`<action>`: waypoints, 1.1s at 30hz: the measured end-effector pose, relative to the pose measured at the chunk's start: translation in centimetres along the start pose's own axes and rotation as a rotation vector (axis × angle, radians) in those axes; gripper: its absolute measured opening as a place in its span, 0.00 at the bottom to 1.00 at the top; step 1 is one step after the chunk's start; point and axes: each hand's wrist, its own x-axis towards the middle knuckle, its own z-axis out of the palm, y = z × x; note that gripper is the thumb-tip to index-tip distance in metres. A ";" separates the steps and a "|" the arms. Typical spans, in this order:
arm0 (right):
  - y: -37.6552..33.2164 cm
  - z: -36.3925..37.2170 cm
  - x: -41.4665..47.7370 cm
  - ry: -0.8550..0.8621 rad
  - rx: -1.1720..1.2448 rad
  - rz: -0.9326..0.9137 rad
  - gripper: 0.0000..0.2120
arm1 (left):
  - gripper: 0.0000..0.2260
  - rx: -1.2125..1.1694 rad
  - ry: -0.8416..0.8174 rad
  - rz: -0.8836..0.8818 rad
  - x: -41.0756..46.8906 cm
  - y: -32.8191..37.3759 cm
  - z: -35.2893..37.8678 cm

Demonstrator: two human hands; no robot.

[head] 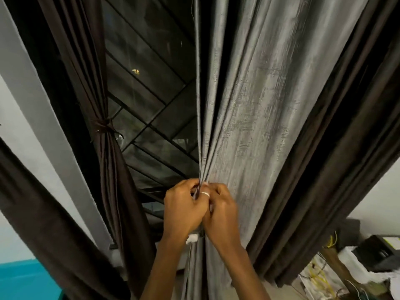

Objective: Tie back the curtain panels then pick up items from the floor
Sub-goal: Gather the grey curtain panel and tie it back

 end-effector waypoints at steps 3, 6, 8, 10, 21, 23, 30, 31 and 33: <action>0.5 -0.1 -0.2 -0.043 0.068 -0.039 0.08 | 0.13 0.036 0.037 -0.045 -0.1 0.4 0.3; 1.9 -1.1 0.3 -0.186 0.193 0.007 0.17 | 0.13 0.099 0.080 -0.081 0.3 0.2 0.4; 4.1 -2.7 1.3 -0.075 0.197 0.161 0.18 | 0.18 0.121 0.085 -0.067 0.5 0.0 0.1; 7.3 -5.0 3.0 0.218 0.084 0.342 0.17 | 0.22 0.113 0.090 -0.047 0.4 -0.1 -0.4; 15.3 -11.4 7.5 0.000 0.393 0.612 0.14 | 0.21 0.088 0.058 -0.024 0.4 -0.9 -1.6; 13.7 -10.7 5.7 0.166 0.141 0.576 0.06 | 0.20 0.087 0.080 -0.029 0.3 -1.0 -1.5; 2.5 -1.7 -0.8 0.105 -0.029 0.137 0.07 | 0.16 0.144 0.074 0.083 -0.3 0.4 1.4; 1.6 -0.8 -1.1 0.033 0.024 0.141 0.04 | 0.14 0.137 0.064 0.081 -0.3 0.3 1.6; 0.5 0.1 -1.2 -0.026 0.062 0.137 0.06 | 0.09 0.124 0.058 0.084 -0.1 -0.2 1.3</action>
